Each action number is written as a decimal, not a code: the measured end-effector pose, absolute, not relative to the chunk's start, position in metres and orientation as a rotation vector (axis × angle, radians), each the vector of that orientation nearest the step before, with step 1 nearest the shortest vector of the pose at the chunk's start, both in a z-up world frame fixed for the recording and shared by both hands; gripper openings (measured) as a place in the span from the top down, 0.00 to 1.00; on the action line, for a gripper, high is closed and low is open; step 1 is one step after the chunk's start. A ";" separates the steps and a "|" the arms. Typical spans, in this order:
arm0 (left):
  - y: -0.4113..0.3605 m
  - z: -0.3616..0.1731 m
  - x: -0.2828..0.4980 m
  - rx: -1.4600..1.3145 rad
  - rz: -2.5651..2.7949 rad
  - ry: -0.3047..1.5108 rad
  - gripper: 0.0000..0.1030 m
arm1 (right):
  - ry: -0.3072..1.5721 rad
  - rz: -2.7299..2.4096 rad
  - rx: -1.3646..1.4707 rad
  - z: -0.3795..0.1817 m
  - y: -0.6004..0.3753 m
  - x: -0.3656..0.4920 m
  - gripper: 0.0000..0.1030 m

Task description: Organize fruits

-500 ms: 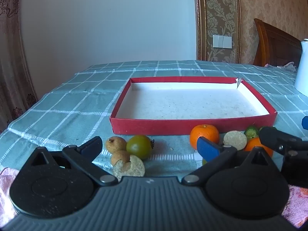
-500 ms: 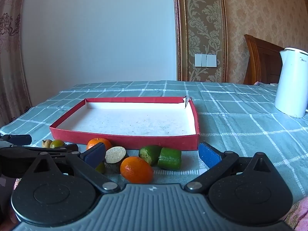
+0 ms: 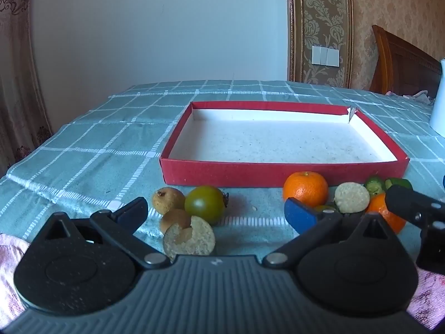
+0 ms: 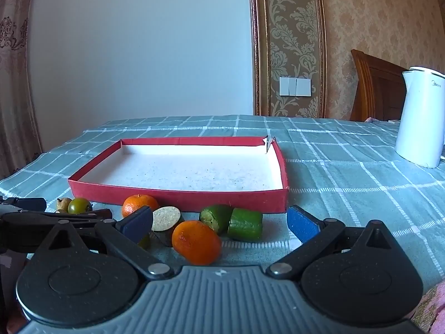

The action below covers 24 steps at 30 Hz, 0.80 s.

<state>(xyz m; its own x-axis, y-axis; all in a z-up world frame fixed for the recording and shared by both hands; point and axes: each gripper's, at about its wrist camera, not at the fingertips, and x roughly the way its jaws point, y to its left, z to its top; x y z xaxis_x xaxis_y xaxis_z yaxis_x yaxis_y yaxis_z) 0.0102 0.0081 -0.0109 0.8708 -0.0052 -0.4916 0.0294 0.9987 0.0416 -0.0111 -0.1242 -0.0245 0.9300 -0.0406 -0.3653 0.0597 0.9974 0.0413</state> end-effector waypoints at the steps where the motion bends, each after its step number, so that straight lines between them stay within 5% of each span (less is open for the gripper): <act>1: 0.009 -0.010 0.011 0.045 -0.018 0.512 0.00 | 0.375 -0.049 0.058 -0.025 -0.125 -0.010 0.00; 24: 0.008 -0.010 0.007 0.007 -0.011 0.513 0.00 | 0.361 -0.047 0.079 -0.034 -0.125 -0.009 0.00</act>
<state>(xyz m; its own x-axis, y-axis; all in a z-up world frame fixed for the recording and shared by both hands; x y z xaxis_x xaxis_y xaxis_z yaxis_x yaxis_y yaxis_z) 0.0071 0.0082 -0.0102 0.8714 -0.0085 -0.4906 0.0121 0.9999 0.0042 -0.0093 -0.1245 -0.0341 0.9347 -0.0314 -0.3541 0.0595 0.9959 0.0688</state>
